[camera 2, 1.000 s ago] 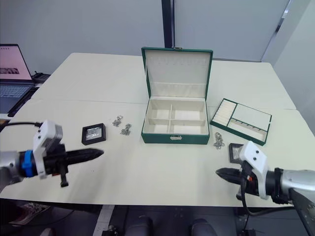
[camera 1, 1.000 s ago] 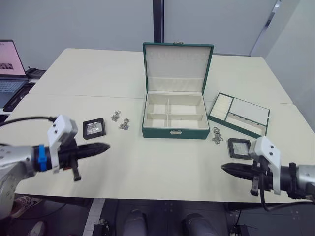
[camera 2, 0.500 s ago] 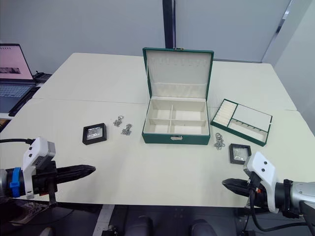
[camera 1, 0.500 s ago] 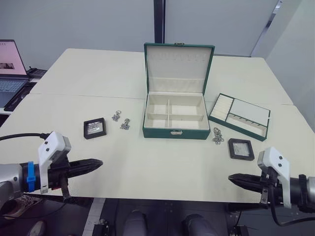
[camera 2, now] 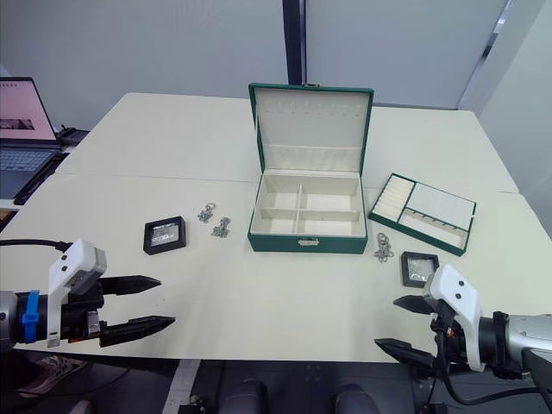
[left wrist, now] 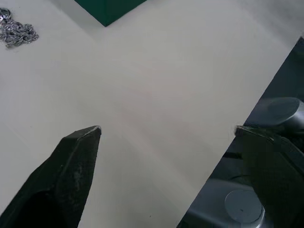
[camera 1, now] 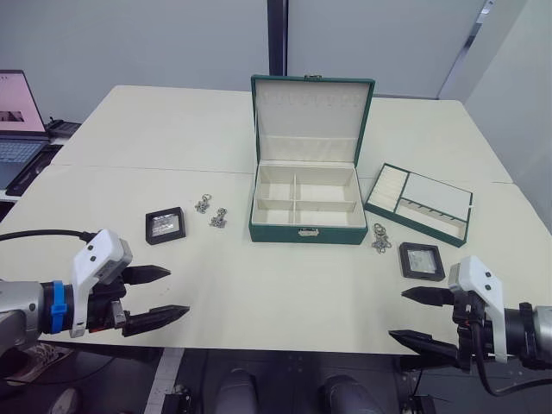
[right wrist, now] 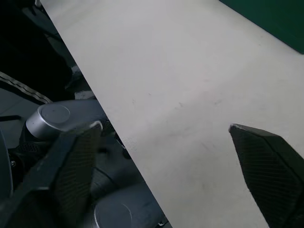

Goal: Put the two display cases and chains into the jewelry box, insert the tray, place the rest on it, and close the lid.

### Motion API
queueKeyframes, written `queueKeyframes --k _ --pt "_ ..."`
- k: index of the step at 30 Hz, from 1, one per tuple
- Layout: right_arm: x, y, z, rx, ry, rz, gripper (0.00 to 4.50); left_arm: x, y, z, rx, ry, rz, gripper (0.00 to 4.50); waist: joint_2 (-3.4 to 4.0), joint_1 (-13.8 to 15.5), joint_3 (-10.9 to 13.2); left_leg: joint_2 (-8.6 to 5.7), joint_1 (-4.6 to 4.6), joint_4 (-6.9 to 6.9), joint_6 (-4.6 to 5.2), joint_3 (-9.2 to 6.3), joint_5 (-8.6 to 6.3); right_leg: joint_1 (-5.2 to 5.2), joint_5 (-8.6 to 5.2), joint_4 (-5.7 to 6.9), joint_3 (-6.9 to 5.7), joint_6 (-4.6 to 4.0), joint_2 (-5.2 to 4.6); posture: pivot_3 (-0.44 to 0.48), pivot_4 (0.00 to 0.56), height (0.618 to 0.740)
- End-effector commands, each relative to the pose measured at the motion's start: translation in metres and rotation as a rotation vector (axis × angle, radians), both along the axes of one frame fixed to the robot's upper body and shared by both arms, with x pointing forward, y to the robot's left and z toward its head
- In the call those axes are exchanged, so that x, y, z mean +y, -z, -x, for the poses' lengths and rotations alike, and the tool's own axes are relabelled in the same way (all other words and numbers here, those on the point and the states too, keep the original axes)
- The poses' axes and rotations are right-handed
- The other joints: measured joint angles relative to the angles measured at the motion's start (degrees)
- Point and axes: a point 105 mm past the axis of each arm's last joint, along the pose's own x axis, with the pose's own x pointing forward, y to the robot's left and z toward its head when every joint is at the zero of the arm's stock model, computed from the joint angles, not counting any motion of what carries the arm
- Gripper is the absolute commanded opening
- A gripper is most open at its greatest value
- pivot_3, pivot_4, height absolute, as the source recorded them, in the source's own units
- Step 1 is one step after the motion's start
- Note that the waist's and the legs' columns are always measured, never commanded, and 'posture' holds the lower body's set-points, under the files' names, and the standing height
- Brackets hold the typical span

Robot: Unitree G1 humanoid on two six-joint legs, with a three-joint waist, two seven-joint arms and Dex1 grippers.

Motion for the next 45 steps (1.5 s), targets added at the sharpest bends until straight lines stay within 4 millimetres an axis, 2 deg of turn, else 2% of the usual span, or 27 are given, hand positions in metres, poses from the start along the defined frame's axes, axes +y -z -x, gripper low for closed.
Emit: queueKeyframes --k 1,4,9,16,21,27,31,37,40,45 --pt "0.017 -0.027 -0.004 -0.175 -0.105 -0.029 4.48 0.007 -0.003 -0.002 0.002 0.051 -0.109 4.50 0.01 -0.1 0.0 0.00 0.00 -0.01 0.00 0.01 0.00 0.00 0.00 0.00 0.01 0.00 0.00 0.000 0.150 0.740" --pt "0.040 -0.060 -0.008 -0.337 -0.206 -0.102 4.48 0.015 -0.007 -0.007 0.038 0.099 -0.226 4.50 0.06 -0.3 0.0 0.02 0.01 -0.03 0.00 0.00 0.00 -0.02 0.00 0.05 0.02 -0.01 0.03 0.000 0.150 0.740" --pt "0.057 -0.076 -0.013 -0.400 -0.240 -0.128 4.48 0.016 -0.016 -0.015 0.047 0.162 -0.322 4.50 0.06 0.1 0.1 0.00 -0.06 -0.12 -0.01 0.04 -0.01 -0.11 0.00 -0.07 0.00 -0.01 -0.02 0.000 0.150 0.740" --pt "0.061 -0.077 -0.020 -0.413 -0.212 -0.137 4.48 0.022 -0.024 -0.028 0.032 0.187 -0.441 4.50 0.07 0.0 0.1 0.03 -0.12 -0.12 0.00 0.09 0.00 -0.07 0.00 0.02 0.04 -0.01 0.00 0.000 0.150 0.740" --pt "0.059 -0.070 -0.023 -0.360 -0.194 -0.121 4.48 0.039 -0.035 -0.051 -0.004 0.182 -0.594 4.50 0.08 0.0 0.1 0.03 -0.13 -0.11 0.00 0.11 0.00 -0.11 0.00 0.03 0.05 -0.01 0.03 0.000 0.150 0.740" --pt "0.059 -0.066 -0.027 -0.341 -0.179 -0.120 4.48 0.041 -0.045 -0.093 -0.015 0.201 -0.652 4.50 0.10 0.3 0.1 0.01 -0.15 -0.09 0.02 0.15 0.01 -0.11 0.00 0.04 0.06 -0.02 0.05 0.000 0.150 0.740" --pt "0.060 -0.064 -0.029 -0.331 -0.170 -0.116 4.48 0.048 -0.039 -0.113 0.048 0.216 -0.724 4.50 0.08 0.2 0.1 0.02 -0.22 -0.03 0.02 0.12 0.02 -0.07 0.00 0.07 0.05 -0.02 0.07 0.000 0.150 0.740" --pt "0.059 -0.062 -0.031 -0.328 -0.160 -0.102 4.48 0.052 -0.032 -0.131 0.100 0.232 -0.785 4.50 0.08 0.0 0.1 0.05 -0.28 0.00 0.01 0.12 0.03 -0.10 0.00 0.08 0.05 -0.02 0.07 0.000 0.150 0.740" --pt "0.059 -0.061 -0.031 -0.328 -0.158 -0.098 4.48 0.058 -0.025 -0.136 0.119 0.252 -0.880 4.50 0.08 0.0 0.1 0.05 -0.29 0.02 0.01 0.11 0.02 -0.07 0.00 0.08 0.04 -0.02 0.06 0.000 0.150 0.740" --pt "0.058 -0.061 -0.031 -0.331 -0.152 -0.095 4.48 0.058 -0.018 -0.137 0.132 0.268 -0.867 4.50 0.08 0.0 0.1 0.06 -0.28 0.02 0.01 0.09 0.03 -0.05 0.01 0.09 0.02 -0.02 0.06 0.000 0.150 0.740"
